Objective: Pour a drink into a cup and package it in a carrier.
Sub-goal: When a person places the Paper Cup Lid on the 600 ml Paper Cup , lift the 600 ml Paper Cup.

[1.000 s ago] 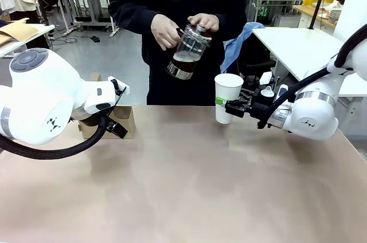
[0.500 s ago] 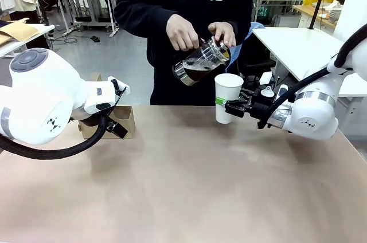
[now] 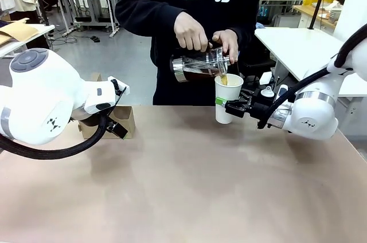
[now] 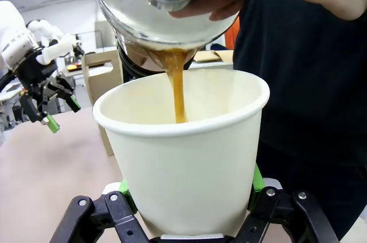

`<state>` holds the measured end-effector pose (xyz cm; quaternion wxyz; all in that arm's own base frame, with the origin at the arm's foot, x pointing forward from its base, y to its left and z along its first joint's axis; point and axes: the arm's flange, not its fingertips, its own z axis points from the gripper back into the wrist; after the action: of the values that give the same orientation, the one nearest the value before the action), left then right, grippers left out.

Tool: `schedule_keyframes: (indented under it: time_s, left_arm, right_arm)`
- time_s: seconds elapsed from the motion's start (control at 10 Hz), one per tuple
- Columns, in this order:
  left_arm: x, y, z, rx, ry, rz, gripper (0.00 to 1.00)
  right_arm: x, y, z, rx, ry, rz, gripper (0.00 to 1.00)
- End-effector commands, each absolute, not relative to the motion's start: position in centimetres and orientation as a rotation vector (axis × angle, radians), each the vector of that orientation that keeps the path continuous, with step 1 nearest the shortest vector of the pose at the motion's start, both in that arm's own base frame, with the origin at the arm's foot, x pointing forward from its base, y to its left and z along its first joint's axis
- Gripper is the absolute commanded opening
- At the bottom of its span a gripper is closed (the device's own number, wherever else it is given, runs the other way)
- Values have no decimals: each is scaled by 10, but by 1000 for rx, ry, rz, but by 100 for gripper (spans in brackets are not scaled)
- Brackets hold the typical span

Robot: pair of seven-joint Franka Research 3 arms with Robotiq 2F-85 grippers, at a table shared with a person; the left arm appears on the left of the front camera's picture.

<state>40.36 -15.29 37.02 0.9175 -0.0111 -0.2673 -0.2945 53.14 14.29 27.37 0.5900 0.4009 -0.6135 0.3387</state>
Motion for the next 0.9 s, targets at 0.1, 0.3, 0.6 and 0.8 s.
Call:
schedule_keyframes:
  time_s: [0.1,0.3,0.6,0.8]
  left_arm:
    - [403,-152,370,-25,-550,-605,100]
    - [403,-152,370,-25,-550,-605,100]
    - [403,-152,370,-25,-550,-605,100]
    - [403,-152,370,-25,-550,-605,100]
  right_arm:
    - [528,144,277,918,-1419,792,81]
    - [528,144,277,918,-1419,792,81]
    - [528,144,277,918,-1419,792,81]
    - [528,144,277,918,-1419,792,81]
